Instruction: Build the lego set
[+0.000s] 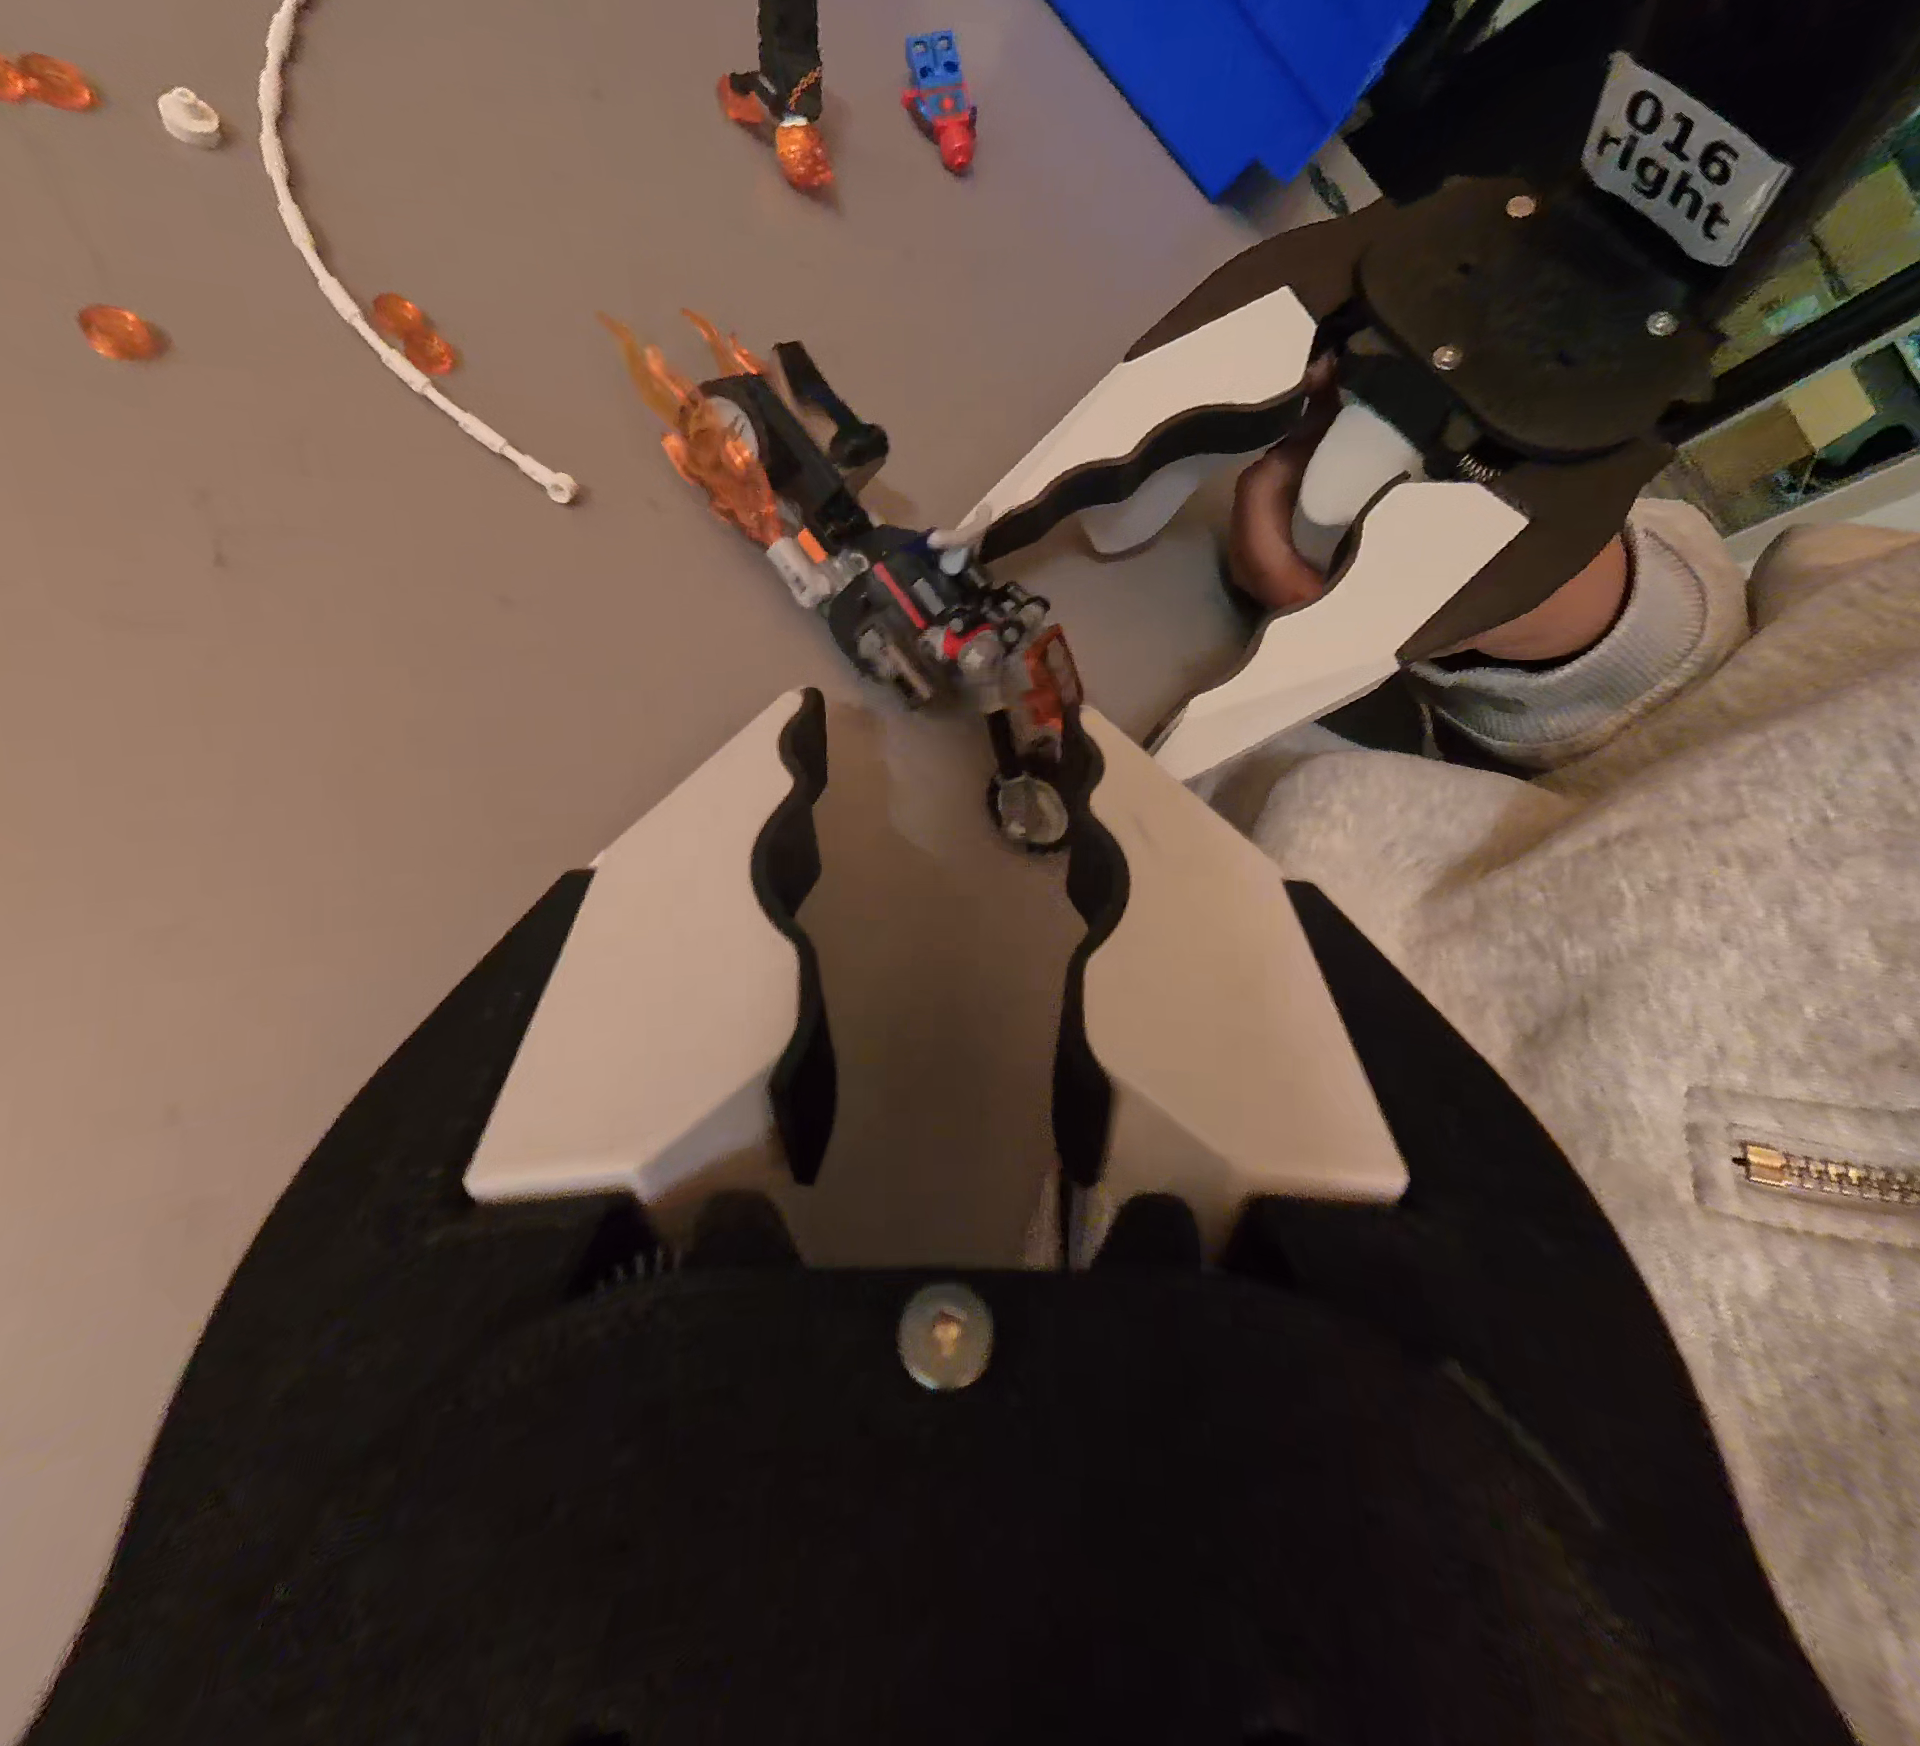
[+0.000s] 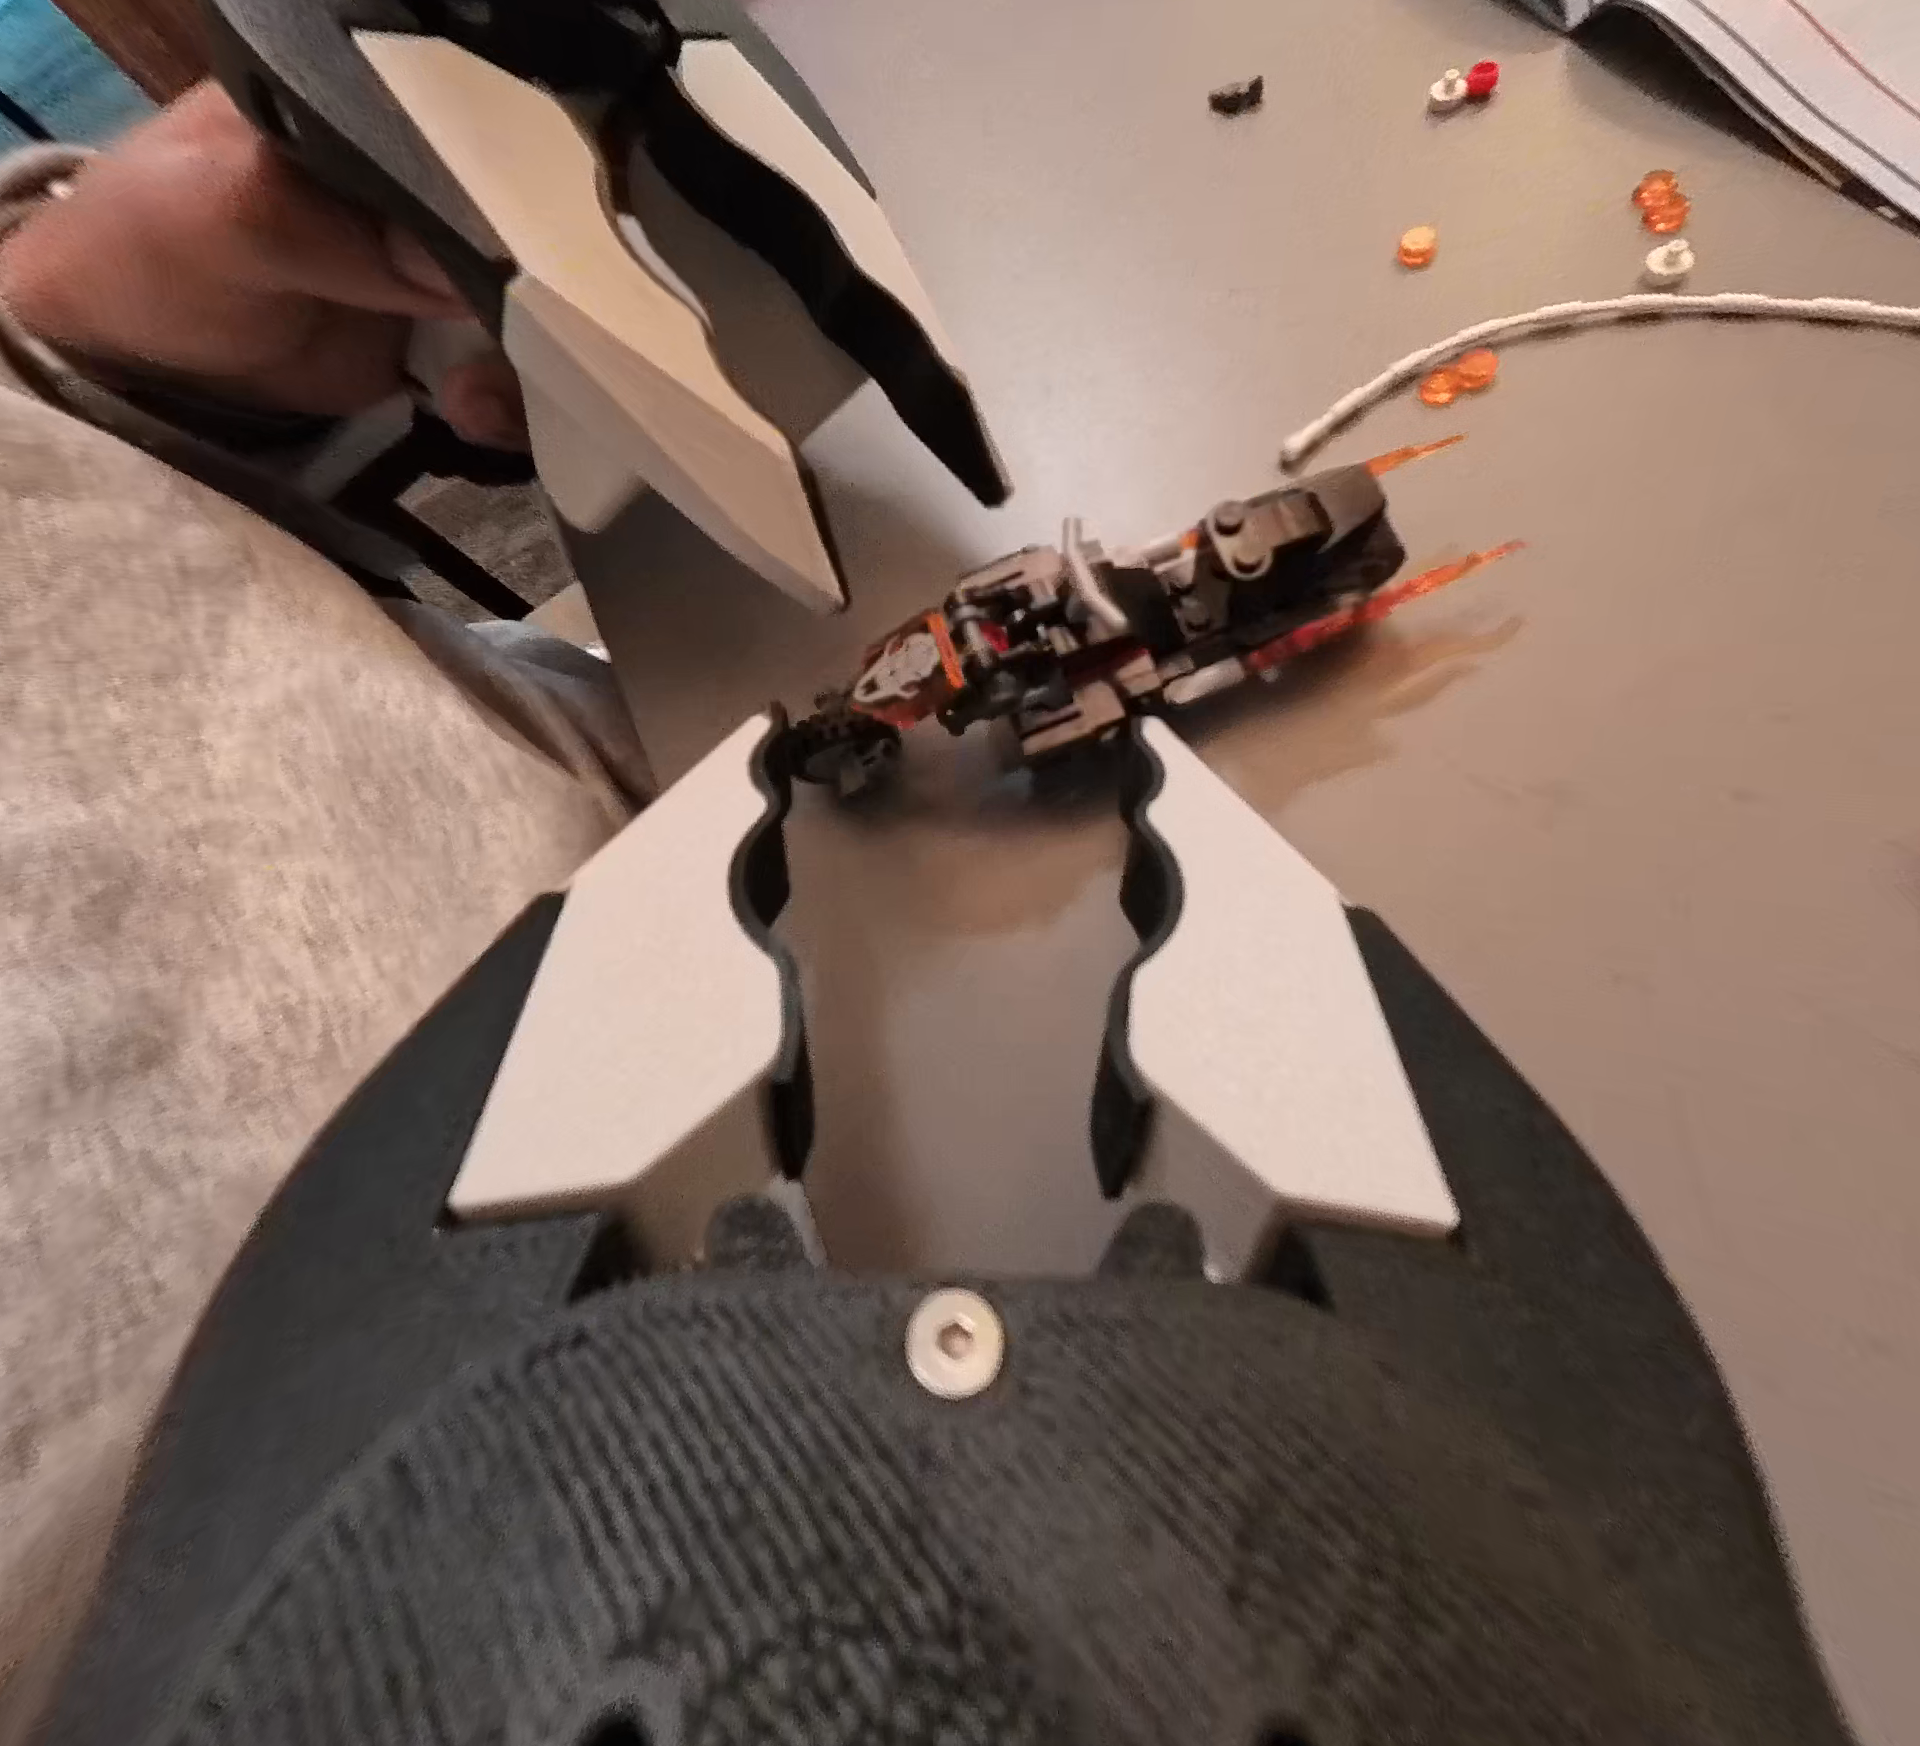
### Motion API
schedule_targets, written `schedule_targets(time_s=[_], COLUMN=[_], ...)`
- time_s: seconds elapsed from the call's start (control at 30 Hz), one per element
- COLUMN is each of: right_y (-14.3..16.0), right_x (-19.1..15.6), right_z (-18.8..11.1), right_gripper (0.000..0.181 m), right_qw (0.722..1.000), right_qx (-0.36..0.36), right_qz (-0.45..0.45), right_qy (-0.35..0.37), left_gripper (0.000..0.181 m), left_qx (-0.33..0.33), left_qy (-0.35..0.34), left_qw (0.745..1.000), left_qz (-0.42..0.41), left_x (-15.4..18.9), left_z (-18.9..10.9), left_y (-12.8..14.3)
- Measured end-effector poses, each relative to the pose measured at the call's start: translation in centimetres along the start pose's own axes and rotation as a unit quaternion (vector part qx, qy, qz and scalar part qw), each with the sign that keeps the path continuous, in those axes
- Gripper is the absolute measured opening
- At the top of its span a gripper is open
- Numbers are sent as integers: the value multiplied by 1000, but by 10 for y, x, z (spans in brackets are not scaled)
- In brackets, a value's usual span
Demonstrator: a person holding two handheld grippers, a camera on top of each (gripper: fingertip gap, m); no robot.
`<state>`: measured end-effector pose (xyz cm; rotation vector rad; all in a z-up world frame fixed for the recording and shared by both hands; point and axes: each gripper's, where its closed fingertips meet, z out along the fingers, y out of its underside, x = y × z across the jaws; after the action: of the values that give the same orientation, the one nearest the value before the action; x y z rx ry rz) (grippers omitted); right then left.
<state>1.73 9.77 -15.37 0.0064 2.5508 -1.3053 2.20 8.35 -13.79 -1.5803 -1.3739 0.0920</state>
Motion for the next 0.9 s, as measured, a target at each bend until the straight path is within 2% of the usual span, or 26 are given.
schedule_targets(time_s=[0.17, 0.57, 0.63, 0.73, 0.8, 0.9], right_y=[-5, -2, -4, -16, -21, -28], right_x=[-8, 6, 11, 30, 41, 53], right_z=[1, -8, -17, -34, -39, -37], right_gripper=[62, 65, 64, 56, 49, 14], right_qw=[999, 1000, 999, 985, 959, 905], right_qx=[14, 12, 6, -5, -26, -63], right_qz=[23, 7, -42, -175, -282, -421], right_qy=[-36, -19, -14, 9, 3, -30], left_gripper=[53, 50, 49, 49, 48, 48], left_qx=[-14, -8, -11, -7, 1, 17], left_qy=[-35, -38, -45, -44, -43, -51], left_qw=[999, 999, 999, 999, 999, 998], left_qz=[21, 19, 21, 17, 19, 26], left_x=[-4, 0, -4, -11, -14, -18], left_z=[5, 1, 1, -3, -7, -12], left_y=[4, 2, 3, 1, -4, -13])
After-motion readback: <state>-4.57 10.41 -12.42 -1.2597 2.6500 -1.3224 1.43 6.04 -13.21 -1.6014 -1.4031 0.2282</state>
